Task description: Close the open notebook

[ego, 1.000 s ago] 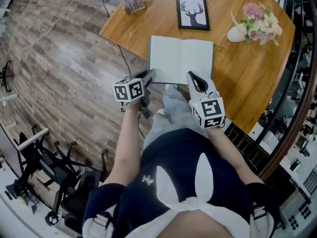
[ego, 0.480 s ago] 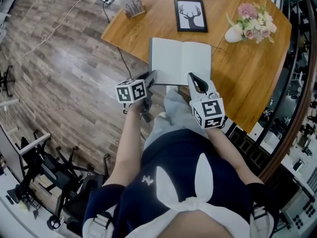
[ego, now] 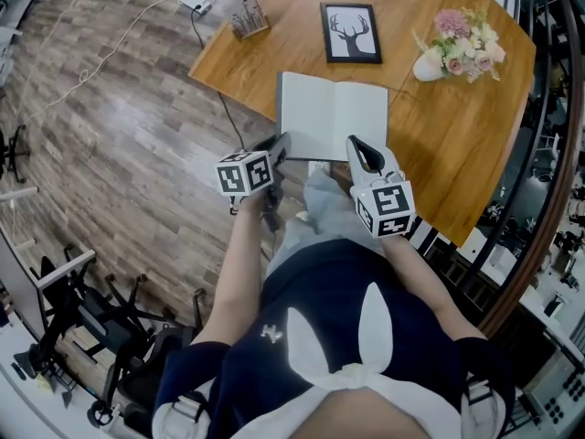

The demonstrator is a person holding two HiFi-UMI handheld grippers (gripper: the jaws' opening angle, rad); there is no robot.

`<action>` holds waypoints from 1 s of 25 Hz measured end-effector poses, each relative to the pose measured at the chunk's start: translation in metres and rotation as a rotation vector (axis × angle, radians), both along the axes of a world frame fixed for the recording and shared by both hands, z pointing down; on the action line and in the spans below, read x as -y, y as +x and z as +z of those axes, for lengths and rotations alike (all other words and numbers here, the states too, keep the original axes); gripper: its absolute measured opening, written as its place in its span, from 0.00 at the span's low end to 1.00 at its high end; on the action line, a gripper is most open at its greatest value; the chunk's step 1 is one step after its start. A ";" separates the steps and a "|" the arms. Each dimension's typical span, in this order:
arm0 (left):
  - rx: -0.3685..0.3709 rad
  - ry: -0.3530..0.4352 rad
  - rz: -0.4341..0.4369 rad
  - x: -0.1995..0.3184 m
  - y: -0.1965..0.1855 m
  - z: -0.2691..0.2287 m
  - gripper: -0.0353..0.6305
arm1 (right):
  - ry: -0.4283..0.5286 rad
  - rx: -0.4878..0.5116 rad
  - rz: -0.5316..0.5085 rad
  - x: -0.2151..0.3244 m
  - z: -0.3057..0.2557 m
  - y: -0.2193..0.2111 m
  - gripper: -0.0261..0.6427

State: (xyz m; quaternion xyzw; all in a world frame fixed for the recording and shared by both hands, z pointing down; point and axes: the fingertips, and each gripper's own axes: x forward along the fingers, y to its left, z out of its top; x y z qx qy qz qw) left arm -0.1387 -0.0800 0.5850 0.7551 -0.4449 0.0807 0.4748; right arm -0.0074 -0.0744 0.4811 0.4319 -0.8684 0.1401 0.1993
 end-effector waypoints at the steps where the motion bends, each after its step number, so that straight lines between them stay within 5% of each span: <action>1: 0.005 0.002 -0.001 0.000 -0.001 -0.001 0.15 | 0.001 0.001 0.001 0.000 0.000 0.000 0.04; 25: 0.150 0.040 0.006 0.000 0.012 -0.022 0.15 | 0.039 0.023 0.045 -0.002 -0.011 0.017 0.04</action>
